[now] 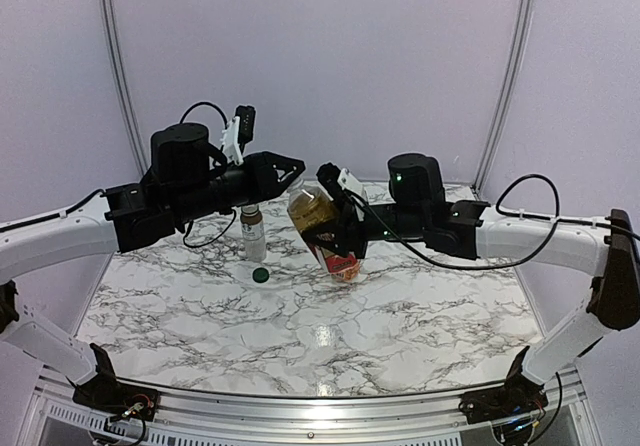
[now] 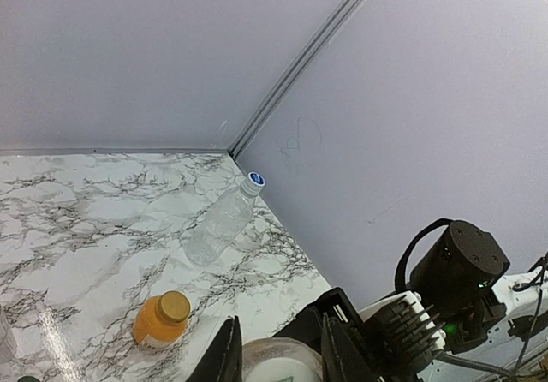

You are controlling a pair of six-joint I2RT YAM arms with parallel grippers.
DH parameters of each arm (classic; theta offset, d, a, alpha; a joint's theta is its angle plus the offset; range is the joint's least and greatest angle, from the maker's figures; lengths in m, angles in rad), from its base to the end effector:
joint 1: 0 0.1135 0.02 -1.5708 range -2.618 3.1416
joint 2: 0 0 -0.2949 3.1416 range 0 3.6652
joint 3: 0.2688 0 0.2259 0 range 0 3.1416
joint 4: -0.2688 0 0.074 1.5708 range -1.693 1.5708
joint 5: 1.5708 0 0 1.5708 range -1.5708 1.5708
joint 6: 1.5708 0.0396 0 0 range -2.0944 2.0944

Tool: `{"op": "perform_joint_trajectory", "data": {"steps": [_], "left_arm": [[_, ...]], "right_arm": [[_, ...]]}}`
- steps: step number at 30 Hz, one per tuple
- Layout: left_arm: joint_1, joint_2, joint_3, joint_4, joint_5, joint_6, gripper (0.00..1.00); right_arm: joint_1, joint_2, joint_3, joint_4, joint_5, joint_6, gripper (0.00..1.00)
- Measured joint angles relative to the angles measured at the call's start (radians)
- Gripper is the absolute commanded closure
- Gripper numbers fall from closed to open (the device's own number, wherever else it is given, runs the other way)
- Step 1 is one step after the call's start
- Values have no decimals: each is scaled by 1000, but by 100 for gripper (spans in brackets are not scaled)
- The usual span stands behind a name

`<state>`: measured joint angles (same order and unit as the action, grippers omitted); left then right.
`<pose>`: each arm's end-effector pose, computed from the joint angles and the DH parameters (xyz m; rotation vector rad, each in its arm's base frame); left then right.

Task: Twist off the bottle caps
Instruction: Unscrew the bottle cap from the plastic bottle.

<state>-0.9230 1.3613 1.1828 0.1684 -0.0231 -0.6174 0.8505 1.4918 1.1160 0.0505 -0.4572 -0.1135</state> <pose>0.1801 -0.2365 0.4212 0.2410 1.6937 -1.1649 0.2013 0.2559 0.3483 -1.1890 1.5722 0.9249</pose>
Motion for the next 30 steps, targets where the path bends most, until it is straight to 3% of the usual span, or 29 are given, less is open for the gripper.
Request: {"op": "perform_joint_trajectory", "data": {"steps": [3, 7, 12, 22, 30], "left_arm": [[-2, 0, 1, -11, -16, -15, 70], [-2, 0, 1, -11, -21, -17, 50], [16, -12, -1, -8, -13, 15, 35], [91, -67, -2, 4, 266, 175, 18], [118, -93, -14, 14, 559, 306, 15]], "right_arm": [[9, 0, 0, -4, 34, -12, 55], [10, 0, 0, -6, 41, -19, 55], [2, 0, 0, -6, 18, -19, 55], [-19, -25, -16, 6, -205, -11, 55], [-32, -26, -21, 46, -414, 32, 55]]}}
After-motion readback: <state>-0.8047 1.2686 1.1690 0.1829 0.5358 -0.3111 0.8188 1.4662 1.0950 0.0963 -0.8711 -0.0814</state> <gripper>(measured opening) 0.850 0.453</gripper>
